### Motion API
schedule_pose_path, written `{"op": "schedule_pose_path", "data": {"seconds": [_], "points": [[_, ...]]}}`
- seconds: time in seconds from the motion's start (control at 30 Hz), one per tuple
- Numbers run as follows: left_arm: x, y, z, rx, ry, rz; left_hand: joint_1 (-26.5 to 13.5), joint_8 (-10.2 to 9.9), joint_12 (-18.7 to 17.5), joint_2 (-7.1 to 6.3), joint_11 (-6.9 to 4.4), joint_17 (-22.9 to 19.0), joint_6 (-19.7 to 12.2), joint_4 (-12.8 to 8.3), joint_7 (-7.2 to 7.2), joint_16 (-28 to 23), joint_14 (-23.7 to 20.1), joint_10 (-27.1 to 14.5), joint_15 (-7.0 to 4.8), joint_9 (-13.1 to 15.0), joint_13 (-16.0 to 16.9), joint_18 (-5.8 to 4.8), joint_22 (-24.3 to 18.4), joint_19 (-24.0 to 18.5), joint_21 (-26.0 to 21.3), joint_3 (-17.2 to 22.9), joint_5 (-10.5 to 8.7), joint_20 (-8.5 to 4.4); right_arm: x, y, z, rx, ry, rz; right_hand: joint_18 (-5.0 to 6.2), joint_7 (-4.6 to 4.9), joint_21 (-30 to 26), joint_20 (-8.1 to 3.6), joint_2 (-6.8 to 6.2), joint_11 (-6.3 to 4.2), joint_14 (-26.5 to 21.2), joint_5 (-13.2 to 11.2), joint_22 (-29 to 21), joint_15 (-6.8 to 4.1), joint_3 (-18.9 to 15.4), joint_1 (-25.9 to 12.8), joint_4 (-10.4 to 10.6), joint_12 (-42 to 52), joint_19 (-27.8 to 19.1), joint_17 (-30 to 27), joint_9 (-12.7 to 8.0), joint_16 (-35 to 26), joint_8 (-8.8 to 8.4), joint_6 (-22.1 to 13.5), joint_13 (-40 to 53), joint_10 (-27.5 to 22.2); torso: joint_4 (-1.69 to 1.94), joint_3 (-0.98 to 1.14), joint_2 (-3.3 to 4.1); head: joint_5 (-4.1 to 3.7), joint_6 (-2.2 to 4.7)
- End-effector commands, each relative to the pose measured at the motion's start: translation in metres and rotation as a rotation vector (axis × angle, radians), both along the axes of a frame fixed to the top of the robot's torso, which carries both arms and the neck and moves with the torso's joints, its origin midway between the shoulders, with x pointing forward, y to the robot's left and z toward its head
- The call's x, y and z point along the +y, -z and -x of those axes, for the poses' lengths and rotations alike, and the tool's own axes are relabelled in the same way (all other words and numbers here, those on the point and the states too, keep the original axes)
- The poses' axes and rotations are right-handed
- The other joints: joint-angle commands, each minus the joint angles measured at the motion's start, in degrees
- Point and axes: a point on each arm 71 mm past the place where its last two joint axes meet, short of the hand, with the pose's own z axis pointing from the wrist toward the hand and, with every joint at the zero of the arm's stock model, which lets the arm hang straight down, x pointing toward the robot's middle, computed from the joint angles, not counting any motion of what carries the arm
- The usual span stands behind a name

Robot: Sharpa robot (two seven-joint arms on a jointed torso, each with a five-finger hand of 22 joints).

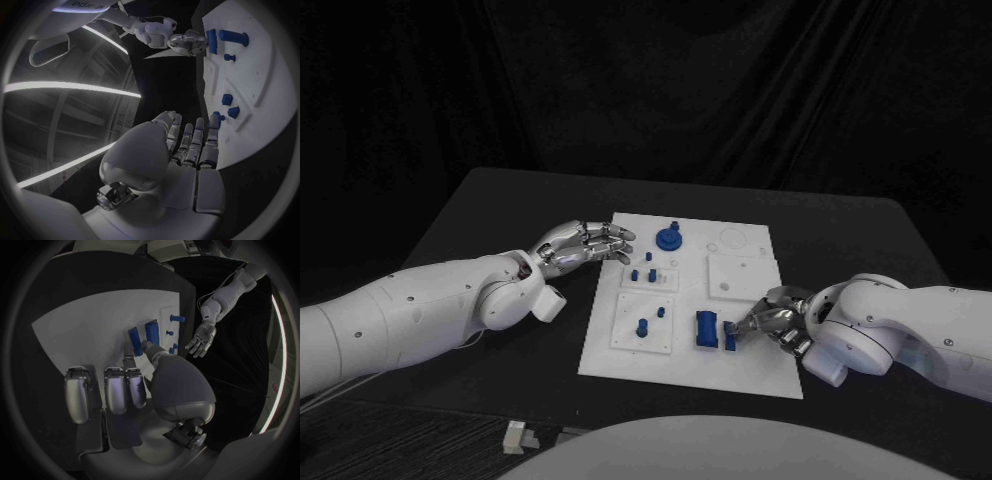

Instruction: Assemble the parts on the task board

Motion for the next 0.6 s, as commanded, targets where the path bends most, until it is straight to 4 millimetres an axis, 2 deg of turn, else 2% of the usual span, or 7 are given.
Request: {"op": "schedule_pose_path", "data": {"seconds": [0.03, 0.3, 0.33, 0.4, 0.6], "points": [[-0.0028, 0.0002, 0.0012, 0.003, 0.014, 0.017, -0.68, -0.15, -0.38, -0.04, 0.45, 0.06, 0.06, 0.09, 0.45, -0.27, -0.01, 0.14, 0.33, -0.07, -0.07, 0.13, 0.07, -0.08, 0.14, 0.39, 0.2, 0.1, 0.0, 0.0005, -0.0004, -0.01, -0.027, 0.026, -0.44, 0.14, 0.19, 0.11, 0.0, 0.18, 5.91, -0.75, 15.07, -0.02, -0.64, -0.51, 0.33, 0.15, 5.95, 15.09, -0.1, 0.33, -0.37, -0.31, 15.09, 6.07, 0.01, -0.02, -0.01, -0.15, 0.0], [-0.0027, 0.0009, 0.0017, 0.006, 0.014, 0.017, -0.68, -0.15, -0.38, -0.04, 0.45, 0.06, 0.06, 0.09, 0.45, -0.27, -0.01, 0.14, 0.33, -0.07, -0.07, 0.13, 0.07, -0.08, 0.14, 0.39, 0.2, 0.1, 0.0005, 0.0011, -0.0012, -0.011, -0.03, 0.03, -0.44, 0.16, 0.19, 0.14, -0.02, 0.2, 5.91, -3.21, 15.07, 0.01, -2.17, -1.83, 1.92, 0.15, 5.95, 15.09, -0.09, 0.33, -0.3, -0.25, 15.09, 6.07, 0.1, -0.01, -0.02, -0.1, 0.0], [-0.0026, 0.0009, 0.0017, 0.006, 0.014, 0.017, -0.68, -0.15, -0.38, -0.04, 0.45, 0.06, 0.06, 0.09, 0.45, -0.27, -0.01, 0.14, 0.33, -0.07, -0.07, 0.13, 0.07, -0.08, 0.14, 0.39, 0.2, 0.1, 0.0003, 0.0011, -0.0013, -0.011, -0.029, 0.03, -0.44, 0.17, 0.19, 0.15, -0.08, 0.22, 5.91, -4.5, 15.07, 0.03, -2.68, -2.27, 2.4, 0.15, 5.95, 15.09, -0.08, 0.33, -0.28, -0.26, 15.09, 6.07, 0.1, -0.01, -0.03, -0.02, 0.0], [-0.0023, 0.001, 0.0018, 0.006, 0.013, 0.016, -0.68, -0.15, -0.38, -0.04, 0.45, 0.06, 0.06, 0.09, 0.45, -0.27, -0.01, 0.14, 0.33, -0.07, -0.07, 0.13, 0.07, -0.08, 0.14, 0.39, 0.2, 0.1, -0.0002, 0.0012, -0.0015, -0.012, -0.028, 0.031, -0.44, 0.17, 0.19, 0.16, -0.15, 0.22, 5.91, -5.5, 15.07, 0.03, -3.17, -2.53, 2.72, 0.15, 5.95, 15.09, -0.07, 0.33, -0.27, -0.3, 15.09, 6.07, 0.07, -0.02, -0.05, 0.04, 0.0], [-0.0015, 0.0011, 0.0021, 0.006, 0.012, 0.016, -0.68, -0.15, -0.38, -0.04, 0.45, 0.06, 0.06, 0.09, 0.45, -0.27, -0.01, 0.14, 0.33, -0.07, -0.07, 0.13, 0.07, -0.08, 0.14, 0.39, 0.2, 0.1, -0.0027, -0.0003, -0.002, -0.036, -0.017, 0.029, -0.44, 0.16, 0.19, 0.16, -0.13, 0.22, 5.91, -6.16, 15.07, 0.02, -3.58, -2.77, 3.04, 0.15, 5.95, 15.09, -0.04, 0.33, -0.21, -0.27, 15.09, 6.07, 0.02, -0.02, -0.03, 0.18, 0.0]]}}
